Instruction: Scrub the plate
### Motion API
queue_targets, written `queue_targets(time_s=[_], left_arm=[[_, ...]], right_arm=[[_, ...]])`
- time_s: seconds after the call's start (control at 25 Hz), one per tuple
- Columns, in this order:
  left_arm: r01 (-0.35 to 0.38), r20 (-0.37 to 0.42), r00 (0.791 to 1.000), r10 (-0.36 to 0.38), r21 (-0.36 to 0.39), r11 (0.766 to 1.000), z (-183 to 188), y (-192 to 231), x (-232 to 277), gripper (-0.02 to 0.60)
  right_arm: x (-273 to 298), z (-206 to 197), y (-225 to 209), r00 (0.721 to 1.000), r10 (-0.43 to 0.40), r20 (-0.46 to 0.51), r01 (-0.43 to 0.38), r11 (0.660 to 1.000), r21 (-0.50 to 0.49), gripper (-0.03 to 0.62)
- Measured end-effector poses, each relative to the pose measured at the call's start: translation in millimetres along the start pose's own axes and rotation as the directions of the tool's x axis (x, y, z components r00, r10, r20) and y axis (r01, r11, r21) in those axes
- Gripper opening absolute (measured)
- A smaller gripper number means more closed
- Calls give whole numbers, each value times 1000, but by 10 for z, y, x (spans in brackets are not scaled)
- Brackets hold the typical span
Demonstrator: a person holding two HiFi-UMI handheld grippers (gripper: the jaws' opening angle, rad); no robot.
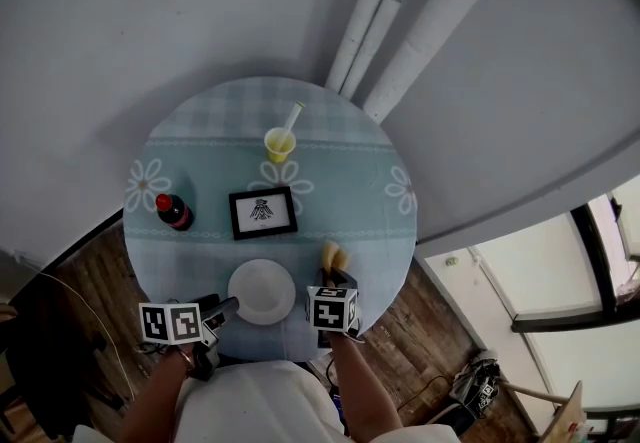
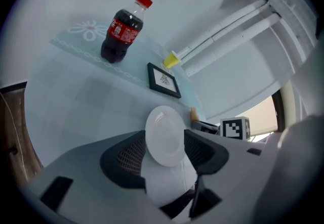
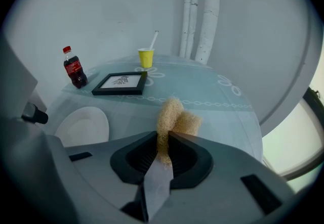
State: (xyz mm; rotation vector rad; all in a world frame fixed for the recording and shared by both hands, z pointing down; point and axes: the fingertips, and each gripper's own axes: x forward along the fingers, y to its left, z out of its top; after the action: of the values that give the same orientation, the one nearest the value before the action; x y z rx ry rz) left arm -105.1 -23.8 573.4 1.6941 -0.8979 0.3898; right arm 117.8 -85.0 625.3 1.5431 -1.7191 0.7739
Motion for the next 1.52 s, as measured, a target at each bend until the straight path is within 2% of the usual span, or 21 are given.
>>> queue_targets(time_s=[0.12, 0.24, 0.36, 0.68, 0.76, 0.88, 1.04, 1.24, 1.28, 1.52], left_arm=[[-25, -16, 1000, 25, -40, 999, -35, 114, 88, 239], [-19, -34, 999, 16, -111, 994, -75, 165, 190, 239], [-6, -43, 999, -2, -192, 981, -110, 194, 271, 239], [34, -34, 998, -47, -313, 949, -117, 217, 320, 227], [28, -37, 998, -42, -326, 945, -130, 228, 333, 222], [13, -19, 1000, -21, -349, 937, -140, 253, 336, 158], [53, -5, 998, -61, -411, 910, -158, 164, 431, 164], [33, 7, 999, -33, -457, 889, -190, 211, 501, 72], [31, 9, 999, -31, -459, 888, -194, 222, 506, 49], [32, 26, 999, -22, -454, 890, -192, 228, 504, 43]], right_arm=[[-2, 8, -5, 1000, 7, 0, -7, 1000, 3, 71], [0, 19, -18, 1000, 10, 4, -10, 1000, 7, 71], [-1, 1, -12, 1000, 15, 0, -15, 1000, 8, 71], [2, 13, -23, 1000, 12, 13, -12, 1000, 11, 71], [2, 18, -20, 1000, 12, 17, -12, 1000, 9, 71], [-11, 26, -24, 1000, 15, 19, -15, 1000, 7, 71], [-10, 22, -20, 1000, 14, 11, -14, 1000, 3, 71], [-12, 15, -23, 1000, 13, 5, -13, 1000, 1, 71], [-12, 15, -25, 1000, 12, 5, -12, 1000, 0, 71], [-2, 11, -16, 1000, 11, 2, -11, 1000, -3, 71]])
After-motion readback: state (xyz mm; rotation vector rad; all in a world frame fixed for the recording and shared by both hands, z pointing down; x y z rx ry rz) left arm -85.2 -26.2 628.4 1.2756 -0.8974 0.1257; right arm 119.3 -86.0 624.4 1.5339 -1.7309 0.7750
